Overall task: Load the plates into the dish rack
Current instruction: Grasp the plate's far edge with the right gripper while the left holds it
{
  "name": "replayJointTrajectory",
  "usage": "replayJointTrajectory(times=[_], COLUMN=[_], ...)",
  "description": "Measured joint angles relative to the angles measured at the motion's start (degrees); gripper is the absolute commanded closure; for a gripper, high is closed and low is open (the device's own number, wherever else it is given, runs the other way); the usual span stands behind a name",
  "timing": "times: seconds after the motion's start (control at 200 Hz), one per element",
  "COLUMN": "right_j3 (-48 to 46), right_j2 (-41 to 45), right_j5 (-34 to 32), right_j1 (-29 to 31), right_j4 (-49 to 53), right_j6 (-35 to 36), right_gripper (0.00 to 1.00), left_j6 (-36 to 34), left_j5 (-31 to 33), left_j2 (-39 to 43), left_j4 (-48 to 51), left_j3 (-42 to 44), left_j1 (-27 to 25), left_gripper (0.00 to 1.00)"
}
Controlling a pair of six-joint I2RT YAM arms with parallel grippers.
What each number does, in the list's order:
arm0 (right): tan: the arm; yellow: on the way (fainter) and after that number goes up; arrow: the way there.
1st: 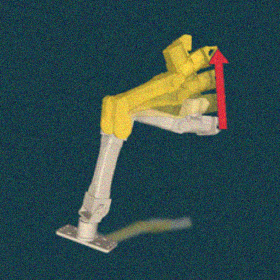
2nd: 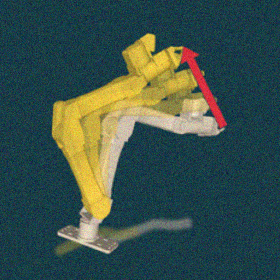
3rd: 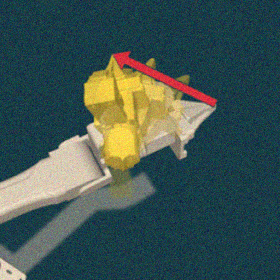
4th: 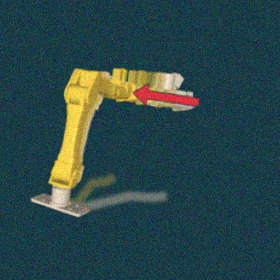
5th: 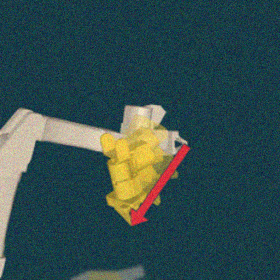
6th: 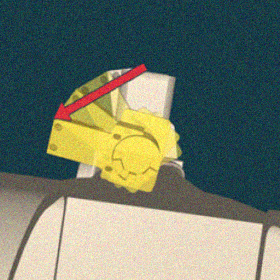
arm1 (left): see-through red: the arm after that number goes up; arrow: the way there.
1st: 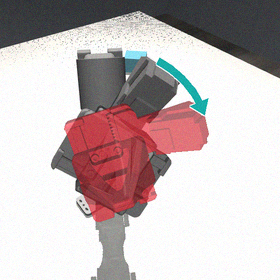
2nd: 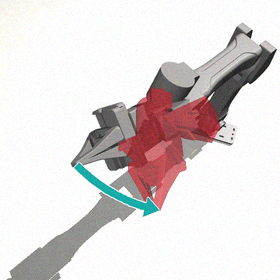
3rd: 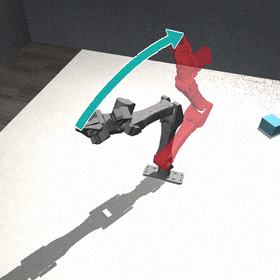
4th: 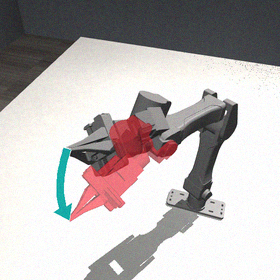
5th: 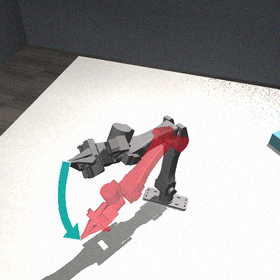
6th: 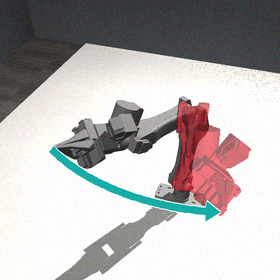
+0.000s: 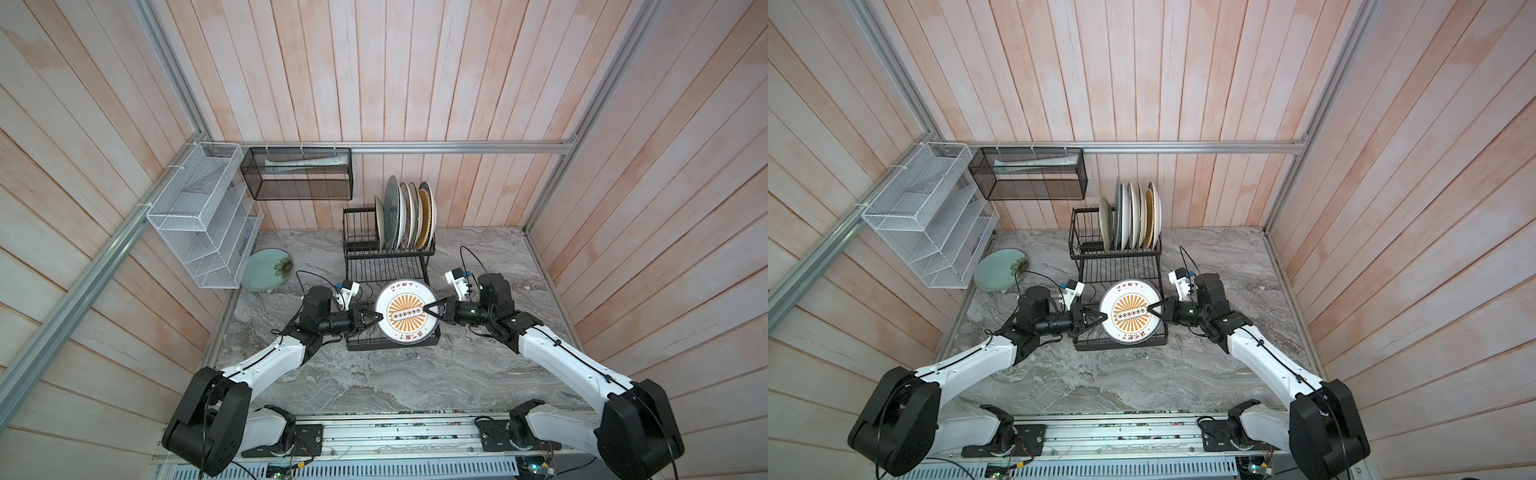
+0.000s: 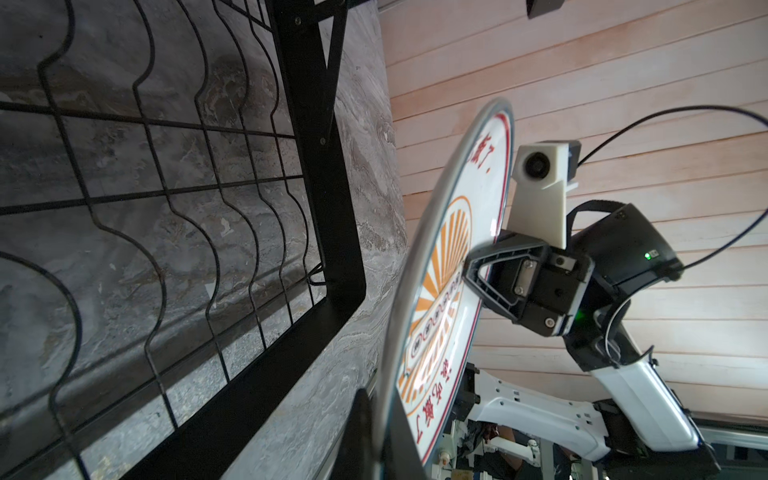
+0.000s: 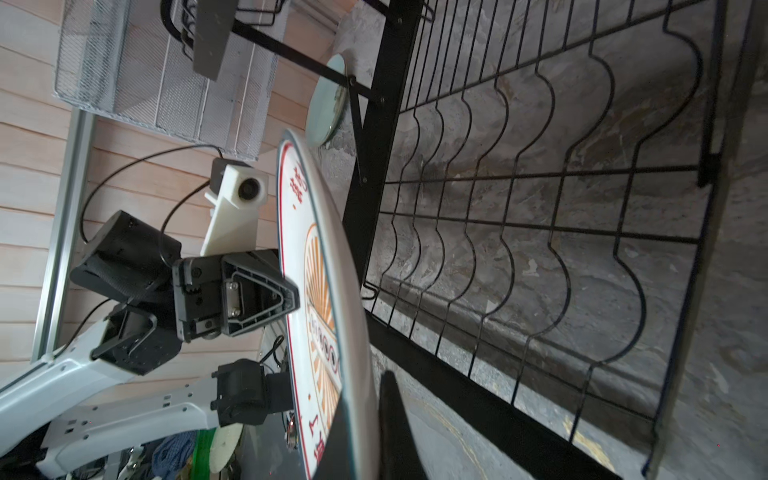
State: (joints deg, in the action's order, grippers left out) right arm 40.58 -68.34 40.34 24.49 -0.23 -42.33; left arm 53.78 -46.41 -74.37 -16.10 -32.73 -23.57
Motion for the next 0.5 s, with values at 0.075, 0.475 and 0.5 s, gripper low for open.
replayJointTrajectory(times=[0.075, 0.475, 0.5], right_j3=[-0.17, 1.97, 2.54], right_j2=[0.02, 5.6, 5.73], right_j5=[0.5, 0.24, 0.26], right_j1=[0.11, -7.69, -8.41], right_j4=[-0.17, 3.26, 3.76], right_j6=[-1.09, -0.2, 0.22], right_gripper=[1.0, 1.0, 1.0], left_j6=[-0.46, -12.2, -13.29], left_j5=[0.63, 23.34, 25.07], left_j2=[-0.15, 18.58, 19.23], left_j4=[-0.13, 22.67, 24.11], left_j3=[-0.02, -3.45, -3.98], left_j1=[-0.02, 5.4, 5.49], left_gripper=[0.51, 0.0, 0.0])
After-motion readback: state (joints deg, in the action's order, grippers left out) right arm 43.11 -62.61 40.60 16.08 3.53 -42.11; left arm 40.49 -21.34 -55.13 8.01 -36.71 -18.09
